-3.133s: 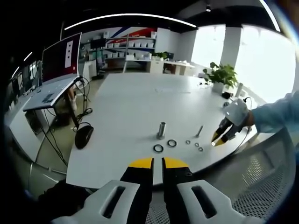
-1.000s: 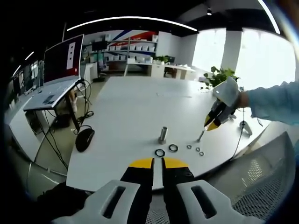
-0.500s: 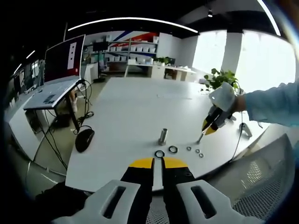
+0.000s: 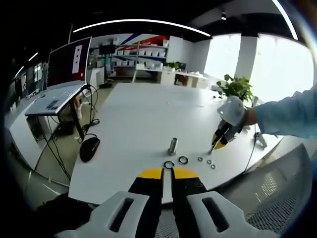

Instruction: Place the washer onto the threaded stud by aligning its center hole with the stud, sliding it down to the base, and recovering from edge contact or off-axis alignment until the washer reaches the visible bottom stop.

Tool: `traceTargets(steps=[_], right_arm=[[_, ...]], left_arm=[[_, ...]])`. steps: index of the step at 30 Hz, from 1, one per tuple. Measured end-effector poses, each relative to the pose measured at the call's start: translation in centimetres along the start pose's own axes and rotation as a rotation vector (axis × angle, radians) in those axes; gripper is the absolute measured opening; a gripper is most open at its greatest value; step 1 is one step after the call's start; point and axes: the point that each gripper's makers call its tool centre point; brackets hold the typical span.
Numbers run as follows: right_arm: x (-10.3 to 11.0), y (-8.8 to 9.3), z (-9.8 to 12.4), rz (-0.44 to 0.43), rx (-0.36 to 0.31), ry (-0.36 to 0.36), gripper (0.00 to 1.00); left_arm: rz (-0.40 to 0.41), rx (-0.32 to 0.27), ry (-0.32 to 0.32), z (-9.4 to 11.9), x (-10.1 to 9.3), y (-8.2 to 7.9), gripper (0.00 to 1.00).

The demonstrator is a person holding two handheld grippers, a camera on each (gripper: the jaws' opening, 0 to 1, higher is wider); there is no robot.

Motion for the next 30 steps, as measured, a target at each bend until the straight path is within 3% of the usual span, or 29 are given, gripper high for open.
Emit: traceTargets(steps=[13, 30], right_arm=[[0.1, 0.5, -1.8, -0.003, 0.026, -0.018, 0.13], [0.1, 0.3, -2.2, -0.01, 0.021, -0.029, 0.13]], left_arm=[[0.006, -0.004, 0.001, 0.0, 0.1, -0.1, 0.01], [0.006, 0.002, 0.002, -0.1, 0.0, 0.0, 0.0]])
Point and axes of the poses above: the point that each gripper's makers call its tool centre point, and the gripper's own axes: z roughly backward along the fingers, x roughly to its left, y roughly out of its underside
